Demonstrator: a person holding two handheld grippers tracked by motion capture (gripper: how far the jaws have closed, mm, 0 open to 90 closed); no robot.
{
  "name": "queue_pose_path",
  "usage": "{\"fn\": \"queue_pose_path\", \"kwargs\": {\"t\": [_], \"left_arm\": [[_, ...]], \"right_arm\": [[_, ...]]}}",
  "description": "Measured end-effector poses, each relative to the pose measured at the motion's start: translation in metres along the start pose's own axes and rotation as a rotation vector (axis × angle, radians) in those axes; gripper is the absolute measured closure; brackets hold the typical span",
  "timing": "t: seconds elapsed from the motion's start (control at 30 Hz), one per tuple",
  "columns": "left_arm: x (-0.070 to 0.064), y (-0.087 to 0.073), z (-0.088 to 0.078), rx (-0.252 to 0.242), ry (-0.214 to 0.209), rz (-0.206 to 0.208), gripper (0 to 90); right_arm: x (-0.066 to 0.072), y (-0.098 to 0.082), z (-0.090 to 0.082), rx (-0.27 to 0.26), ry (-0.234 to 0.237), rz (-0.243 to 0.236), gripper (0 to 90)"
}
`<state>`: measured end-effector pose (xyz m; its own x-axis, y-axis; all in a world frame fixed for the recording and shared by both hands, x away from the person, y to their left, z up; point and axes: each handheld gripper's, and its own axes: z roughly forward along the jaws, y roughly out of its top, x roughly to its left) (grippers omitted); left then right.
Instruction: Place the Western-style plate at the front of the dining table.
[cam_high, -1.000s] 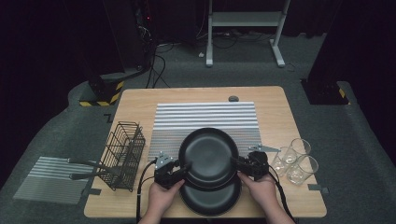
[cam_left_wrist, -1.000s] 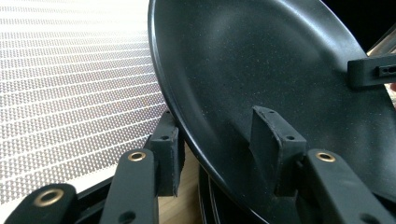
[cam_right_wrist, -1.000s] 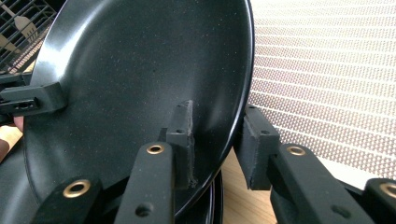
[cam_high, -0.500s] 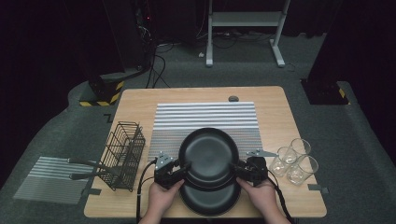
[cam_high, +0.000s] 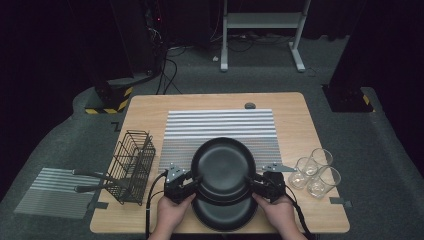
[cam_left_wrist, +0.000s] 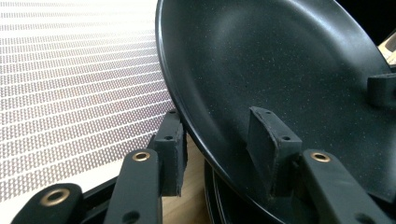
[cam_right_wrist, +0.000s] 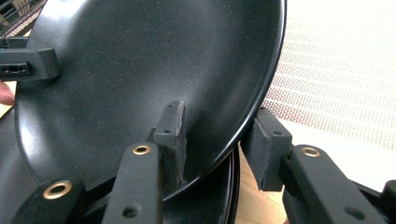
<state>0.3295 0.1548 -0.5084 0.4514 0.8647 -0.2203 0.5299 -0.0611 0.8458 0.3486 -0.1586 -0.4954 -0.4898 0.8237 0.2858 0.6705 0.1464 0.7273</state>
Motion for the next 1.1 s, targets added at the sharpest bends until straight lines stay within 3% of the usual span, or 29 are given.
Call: {"fn": "queue_pose_path", "kwargs": {"t": [0.2, 0.3, 0.47, 0.73, 0.83, 0.87, 0.93, 1.1], "left_arm": [[-0.007, -0.005, -0.012, 0.043, 0.015, 0.013, 56.1], [-0.009, -0.009, -0.013, 0.019, 0.032, 0.007, 55.7], [-0.01, -0.007, -0.014, 0.039, 0.029, -0.003, 55.8], [-0.006, 0.002, -0.008, 0.061, 0.028, 0.004, 56.6], [-0.006, 0.007, -0.002, 0.064, 0.035, 0.003, 56.8], [-0.005, 0.008, 0.002, 0.043, 0.043, 0.002, 56.9], [-0.002, 0.012, 0.005, 0.059, 0.03, 0.017, 57.3], [0.003, 0.015, 0.012, 0.018, 0.024, 0.018, 58.6]], "right_arm": [[0.002, -0.001, 0.0, 0.003, 0.0, -0.005, 61.2], [0.003, -0.001, 0.001, 0.0, 0.003, -0.002, 61.5], [0.003, -0.002, 0.001, -0.004, 0.005, 0.0, 61.6], [0.001, -0.002, 0.001, -0.008, 0.005, -0.008, 61.5], [0.001, 0.0, 0.001, -0.016, -0.014, -0.005, 61.5], [0.001, 0.001, 0.001, -0.02, -0.02, -0.007, 61.6], [-0.001, 0.004, 0.002, -0.031, -0.028, -0.011, 62.0], [-0.005, 0.005, 0.004, -0.049, -0.023, -0.009, 62.2]]}}
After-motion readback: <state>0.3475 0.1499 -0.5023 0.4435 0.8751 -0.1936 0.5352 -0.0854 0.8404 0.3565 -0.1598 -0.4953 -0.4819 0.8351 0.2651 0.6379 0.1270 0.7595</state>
